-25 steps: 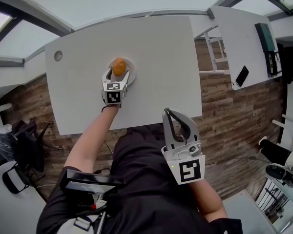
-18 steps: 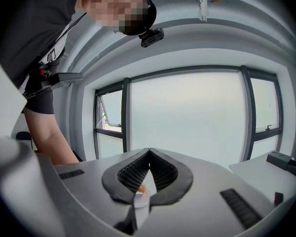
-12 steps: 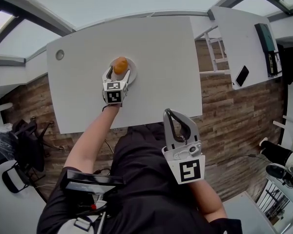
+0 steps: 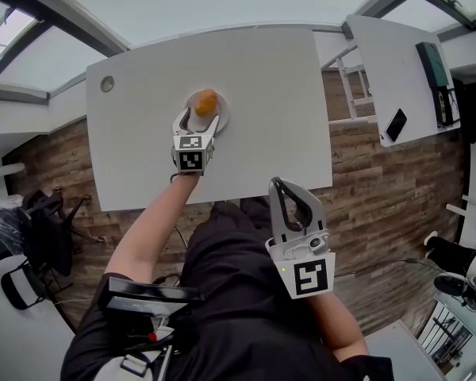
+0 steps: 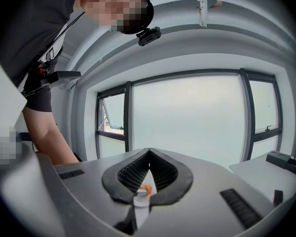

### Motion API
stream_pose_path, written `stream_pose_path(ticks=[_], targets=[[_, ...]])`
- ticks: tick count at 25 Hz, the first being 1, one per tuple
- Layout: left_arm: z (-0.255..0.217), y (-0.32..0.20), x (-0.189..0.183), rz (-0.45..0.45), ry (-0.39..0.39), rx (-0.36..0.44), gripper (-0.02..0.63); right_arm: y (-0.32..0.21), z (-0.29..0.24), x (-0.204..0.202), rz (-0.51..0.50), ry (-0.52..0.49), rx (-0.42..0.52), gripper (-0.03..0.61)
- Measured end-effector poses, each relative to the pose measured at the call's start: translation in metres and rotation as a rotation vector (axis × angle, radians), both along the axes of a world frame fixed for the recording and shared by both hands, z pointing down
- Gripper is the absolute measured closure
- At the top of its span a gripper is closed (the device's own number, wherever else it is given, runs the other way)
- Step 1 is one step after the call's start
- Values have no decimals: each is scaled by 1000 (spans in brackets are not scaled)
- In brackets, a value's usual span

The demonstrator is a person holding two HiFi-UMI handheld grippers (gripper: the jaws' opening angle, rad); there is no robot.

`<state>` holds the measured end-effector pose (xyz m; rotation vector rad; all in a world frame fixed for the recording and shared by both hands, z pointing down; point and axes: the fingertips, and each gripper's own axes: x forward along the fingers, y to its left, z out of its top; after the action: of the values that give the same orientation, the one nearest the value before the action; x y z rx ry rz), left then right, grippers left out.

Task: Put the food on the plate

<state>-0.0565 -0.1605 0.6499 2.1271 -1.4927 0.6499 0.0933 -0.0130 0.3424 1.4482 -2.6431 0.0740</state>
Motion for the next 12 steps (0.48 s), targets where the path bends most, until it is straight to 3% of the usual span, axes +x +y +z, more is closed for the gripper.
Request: stream_pose_path(ticks=[12], targets=[[-26,32,-4,-7,30,46,281,31,-14,-8,-19,-26,50,572]])
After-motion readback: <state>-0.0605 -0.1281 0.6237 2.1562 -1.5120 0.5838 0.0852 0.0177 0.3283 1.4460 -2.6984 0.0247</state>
